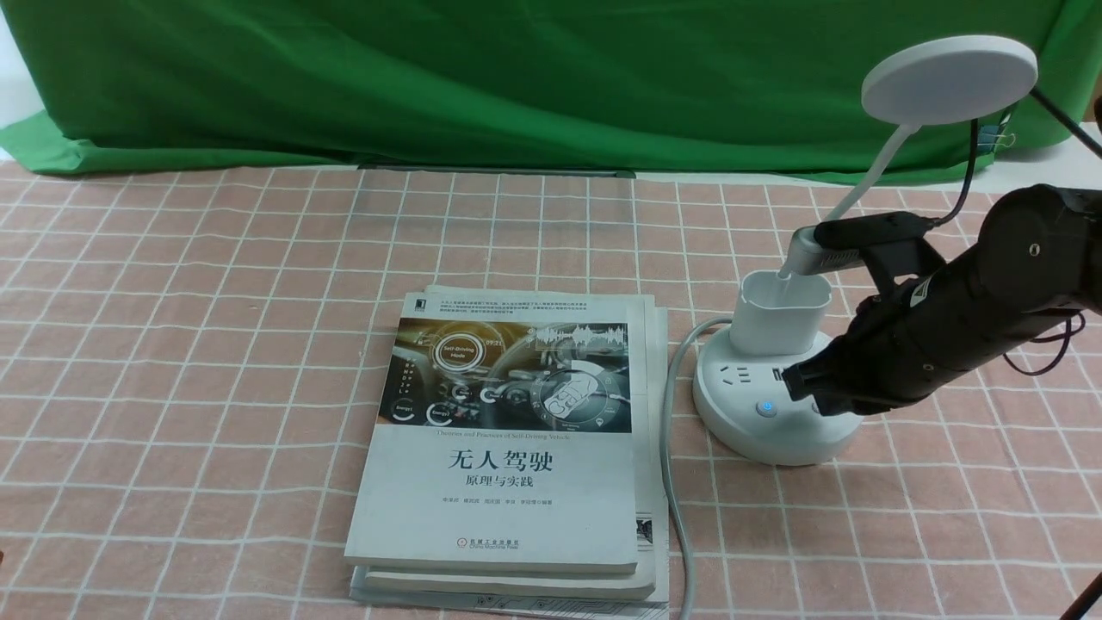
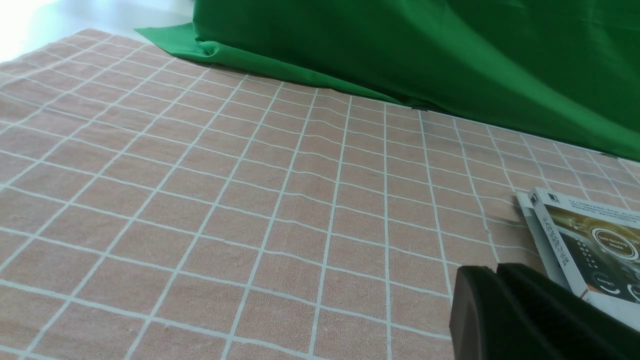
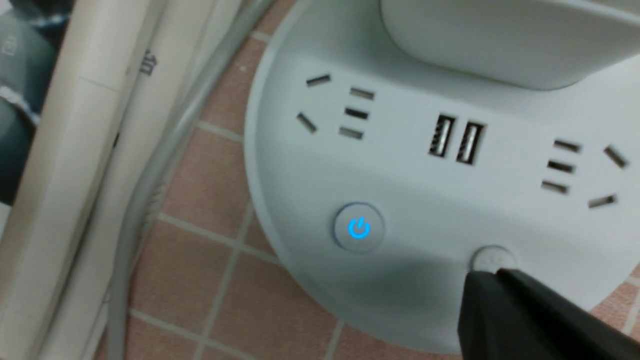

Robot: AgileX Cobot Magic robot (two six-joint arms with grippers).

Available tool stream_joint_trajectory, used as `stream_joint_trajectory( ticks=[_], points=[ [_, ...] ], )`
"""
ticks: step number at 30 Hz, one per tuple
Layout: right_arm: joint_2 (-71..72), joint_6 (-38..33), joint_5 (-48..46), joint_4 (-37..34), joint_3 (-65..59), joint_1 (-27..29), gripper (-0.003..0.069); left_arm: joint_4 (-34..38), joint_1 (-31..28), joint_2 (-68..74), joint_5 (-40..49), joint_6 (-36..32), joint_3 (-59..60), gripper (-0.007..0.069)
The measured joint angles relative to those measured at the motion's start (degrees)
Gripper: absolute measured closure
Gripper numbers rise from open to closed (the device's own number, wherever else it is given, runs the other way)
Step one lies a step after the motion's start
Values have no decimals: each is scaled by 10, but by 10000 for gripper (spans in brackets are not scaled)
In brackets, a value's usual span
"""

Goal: Turn on the table lamp on the pink coffee tablecloth with your hand.
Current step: 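Press the button on the base of the white desk lamp with the right gripper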

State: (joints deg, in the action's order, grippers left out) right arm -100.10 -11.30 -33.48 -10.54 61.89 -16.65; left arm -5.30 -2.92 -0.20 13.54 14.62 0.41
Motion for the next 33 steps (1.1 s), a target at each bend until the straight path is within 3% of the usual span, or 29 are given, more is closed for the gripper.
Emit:
stream_joint_trajectory(
  ticks=[33],
  points=[
    [-27, 13, 34, 12, 1, 5, 625, 0, 0, 0, 0, 0, 0, 606]
  ],
)
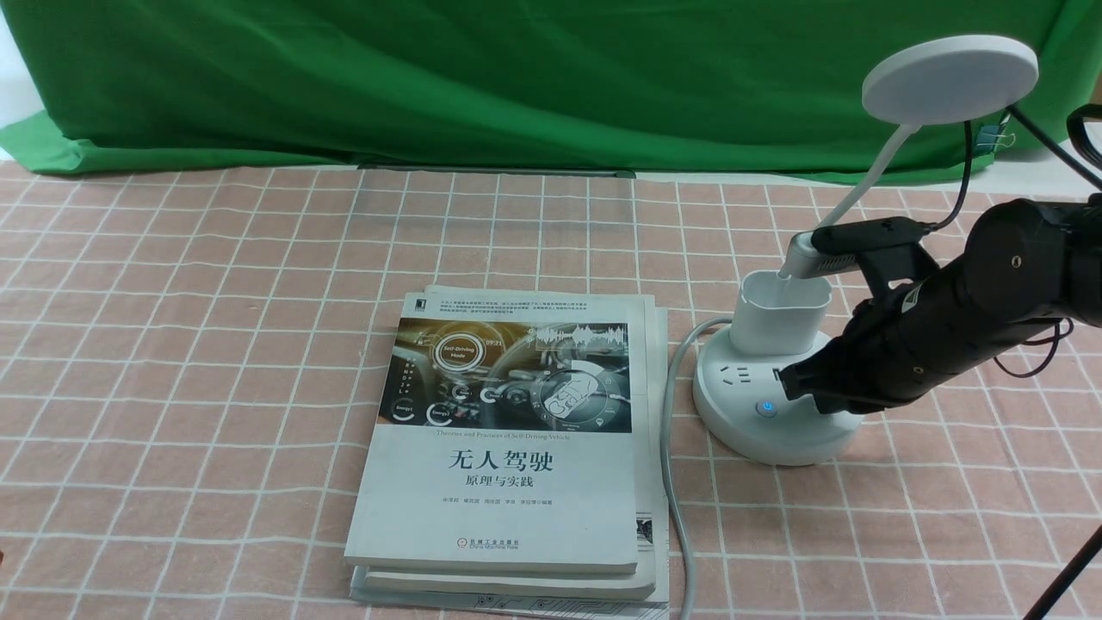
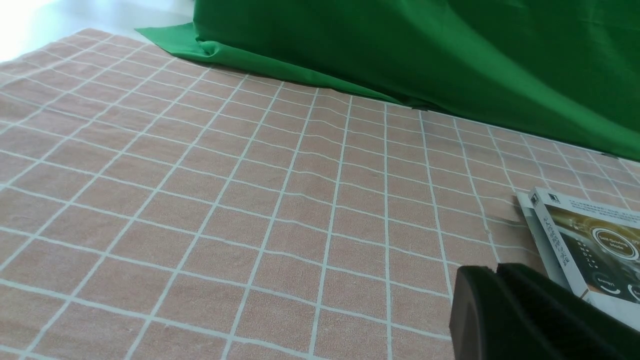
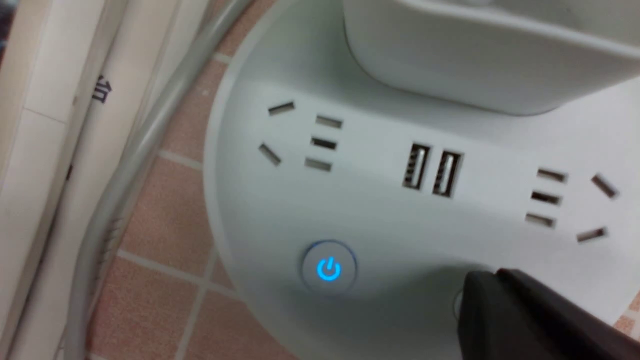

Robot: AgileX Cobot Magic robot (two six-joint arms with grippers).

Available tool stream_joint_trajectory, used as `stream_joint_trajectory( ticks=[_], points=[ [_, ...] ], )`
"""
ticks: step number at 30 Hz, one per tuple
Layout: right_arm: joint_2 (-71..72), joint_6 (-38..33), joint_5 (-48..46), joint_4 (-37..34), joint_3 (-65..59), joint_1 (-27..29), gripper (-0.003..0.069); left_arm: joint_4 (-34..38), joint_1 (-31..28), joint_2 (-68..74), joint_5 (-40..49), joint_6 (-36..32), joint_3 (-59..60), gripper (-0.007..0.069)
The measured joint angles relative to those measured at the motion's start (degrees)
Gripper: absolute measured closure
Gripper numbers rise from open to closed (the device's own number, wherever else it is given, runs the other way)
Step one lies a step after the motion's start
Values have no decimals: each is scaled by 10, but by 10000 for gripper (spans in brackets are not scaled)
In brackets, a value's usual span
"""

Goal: Turn on the table lamp on the pink coffee tablecloth with your hand.
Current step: 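Press the button on the base of the white desk lamp with the right gripper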

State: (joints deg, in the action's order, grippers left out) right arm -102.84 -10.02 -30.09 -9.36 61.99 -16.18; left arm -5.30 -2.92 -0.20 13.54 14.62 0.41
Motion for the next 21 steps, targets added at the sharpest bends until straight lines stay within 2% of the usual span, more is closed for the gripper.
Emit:
stream_joint_trajectory(
  ticks=[21],
  points=[
    [-8, -1, -6, 2, 5, 0, 625, 0, 0, 0, 0, 0, 0, 606]
  ],
)
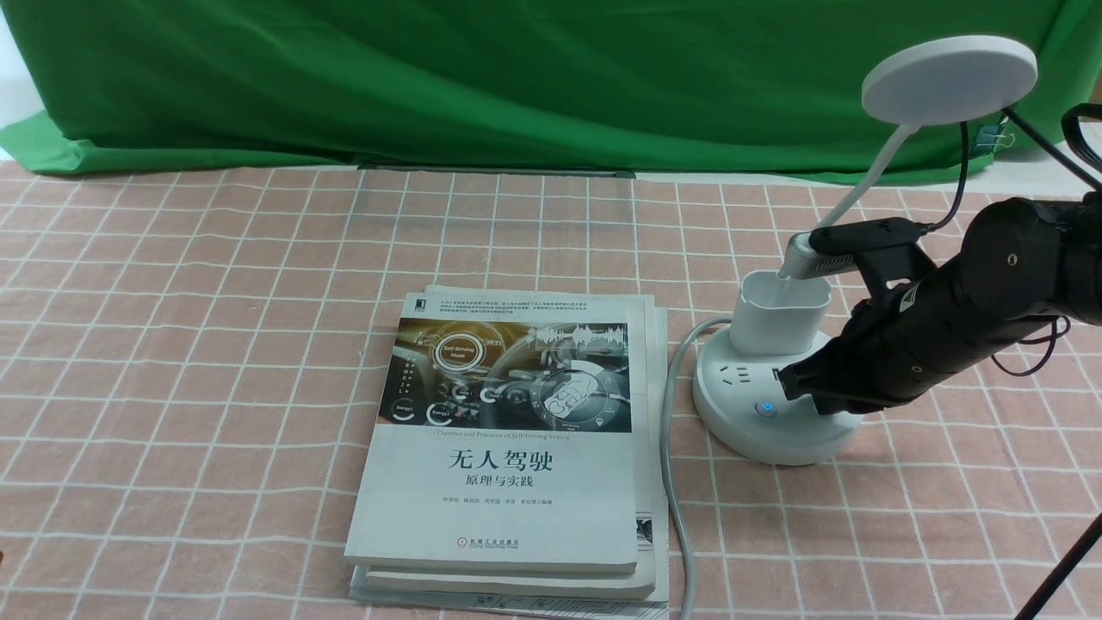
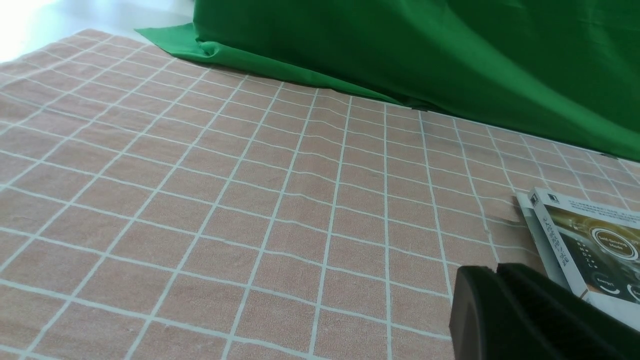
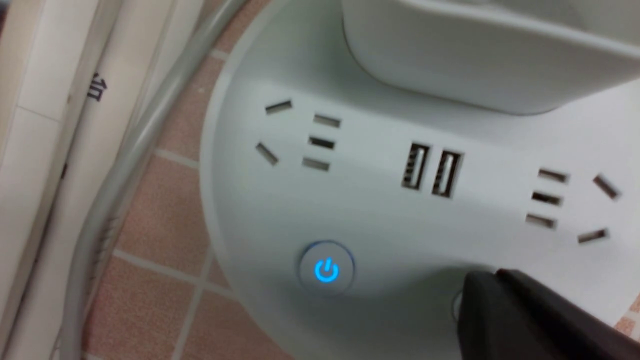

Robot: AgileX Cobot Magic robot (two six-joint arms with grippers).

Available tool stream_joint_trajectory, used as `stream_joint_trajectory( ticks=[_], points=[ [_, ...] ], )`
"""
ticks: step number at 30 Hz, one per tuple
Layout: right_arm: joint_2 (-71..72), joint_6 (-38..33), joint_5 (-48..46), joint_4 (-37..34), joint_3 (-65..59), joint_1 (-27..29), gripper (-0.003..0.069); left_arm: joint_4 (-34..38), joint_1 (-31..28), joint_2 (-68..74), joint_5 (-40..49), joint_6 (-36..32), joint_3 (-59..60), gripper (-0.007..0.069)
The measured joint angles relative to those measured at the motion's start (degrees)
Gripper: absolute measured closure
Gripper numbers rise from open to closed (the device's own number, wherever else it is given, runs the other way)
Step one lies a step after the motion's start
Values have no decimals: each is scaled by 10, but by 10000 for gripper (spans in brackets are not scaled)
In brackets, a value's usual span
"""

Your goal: Turn on the table lamp on the pink coffee tablecloth with your hand.

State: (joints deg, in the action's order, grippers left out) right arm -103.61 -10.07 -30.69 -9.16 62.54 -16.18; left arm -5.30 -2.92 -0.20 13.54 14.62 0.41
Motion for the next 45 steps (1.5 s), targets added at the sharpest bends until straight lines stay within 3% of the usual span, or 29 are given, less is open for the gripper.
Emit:
stream_joint_trajectory(
  ticks=[18, 25, 33, 38, 45],
  points=[
    [24, 0, -6, 3, 3, -1, 625, 0, 0, 0, 0, 0, 0, 606],
    [168, 1, -46, 3, 0, -1, 625, 0, 0, 0, 0, 0, 0, 606],
    [326, 10, -67, 3, -91, -1, 625, 0, 0, 0, 0, 0, 0, 606],
    [415, 73, -71, 33, -166, -1, 625, 0, 0, 0, 0, 0, 0, 606],
    [488, 107, -89, 23, -202, -1, 624, 0, 0, 0, 0, 0, 0, 606]
  ],
)
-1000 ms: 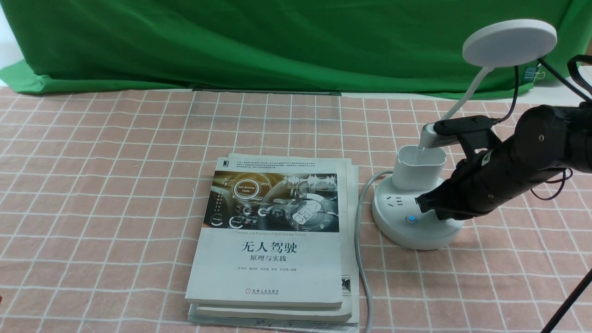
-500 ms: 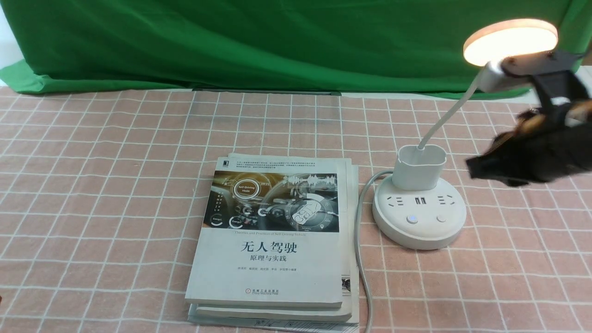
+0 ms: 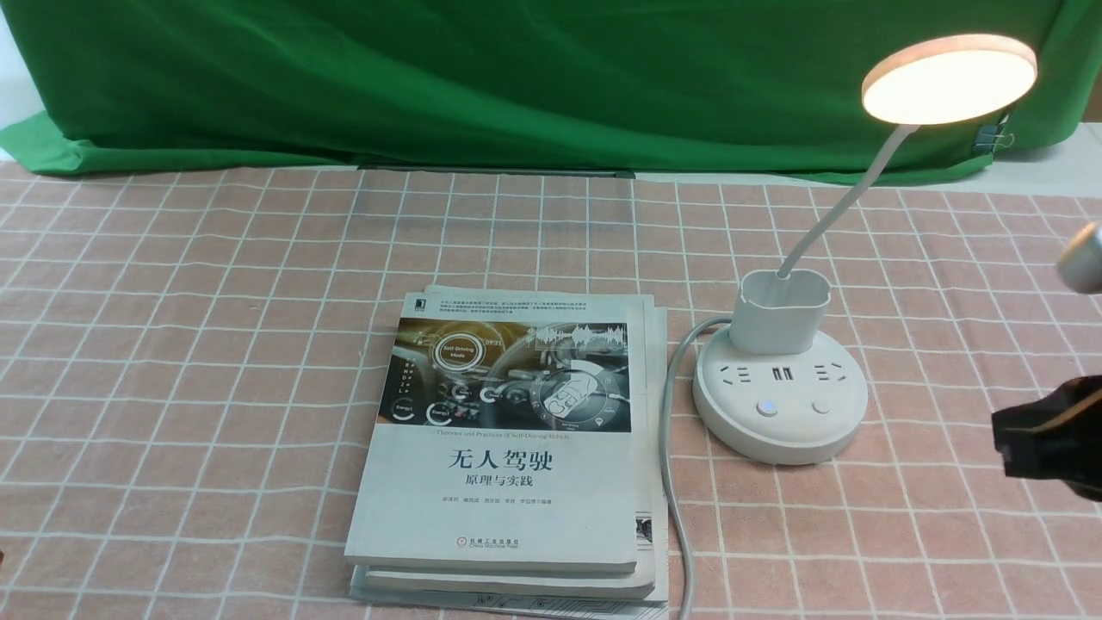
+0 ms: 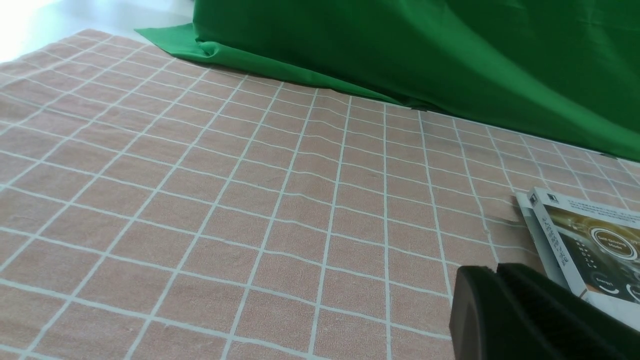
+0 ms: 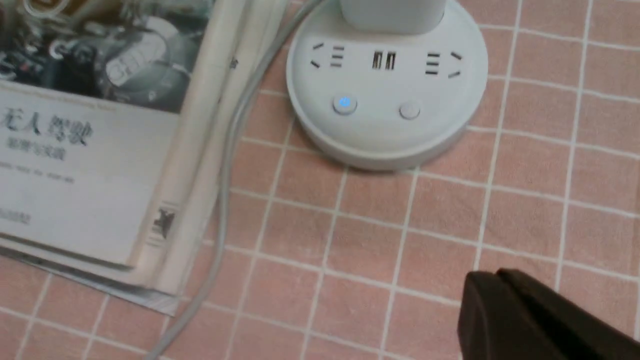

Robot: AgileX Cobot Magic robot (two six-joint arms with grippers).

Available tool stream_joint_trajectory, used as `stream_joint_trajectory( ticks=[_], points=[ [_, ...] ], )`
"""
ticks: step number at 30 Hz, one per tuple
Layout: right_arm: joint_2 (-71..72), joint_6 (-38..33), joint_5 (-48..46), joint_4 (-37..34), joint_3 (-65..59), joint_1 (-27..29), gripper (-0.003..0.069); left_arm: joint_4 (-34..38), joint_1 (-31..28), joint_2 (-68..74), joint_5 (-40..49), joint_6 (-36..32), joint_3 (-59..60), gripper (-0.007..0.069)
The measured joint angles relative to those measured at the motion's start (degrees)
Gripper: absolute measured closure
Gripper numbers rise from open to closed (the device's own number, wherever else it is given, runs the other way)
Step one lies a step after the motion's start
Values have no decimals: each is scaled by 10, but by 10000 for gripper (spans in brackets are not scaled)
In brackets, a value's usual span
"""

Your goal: Turn on the table lamp on the pink coffee tablecloth with your hand.

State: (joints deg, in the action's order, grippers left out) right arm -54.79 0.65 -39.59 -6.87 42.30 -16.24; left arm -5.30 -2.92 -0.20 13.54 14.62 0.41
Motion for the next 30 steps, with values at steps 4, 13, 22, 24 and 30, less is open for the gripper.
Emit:
stream_joint_trajectory(
  ticks=[4, 13, 22, 24, 30],
  points=[
    [13, 1, 3, -1, 0, 0, 615, 0, 0, 0, 0, 0, 0, 606],
    [54, -3, 16, 23, -12, -23, 626, 1, 0, 0, 0, 0, 0, 606],
    [325, -83, 218, 45, -263, 83, 633, 1, 0, 0, 0, 0, 0, 606],
    [378, -91, 250, 46, -319, 102, 633, 1, 0, 0, 0, 0, 0, 606],
    [506, -88, 267, 47, -423, 132, 633, 1, 0, 0, 0, 0, 0, 606]
  ],
)
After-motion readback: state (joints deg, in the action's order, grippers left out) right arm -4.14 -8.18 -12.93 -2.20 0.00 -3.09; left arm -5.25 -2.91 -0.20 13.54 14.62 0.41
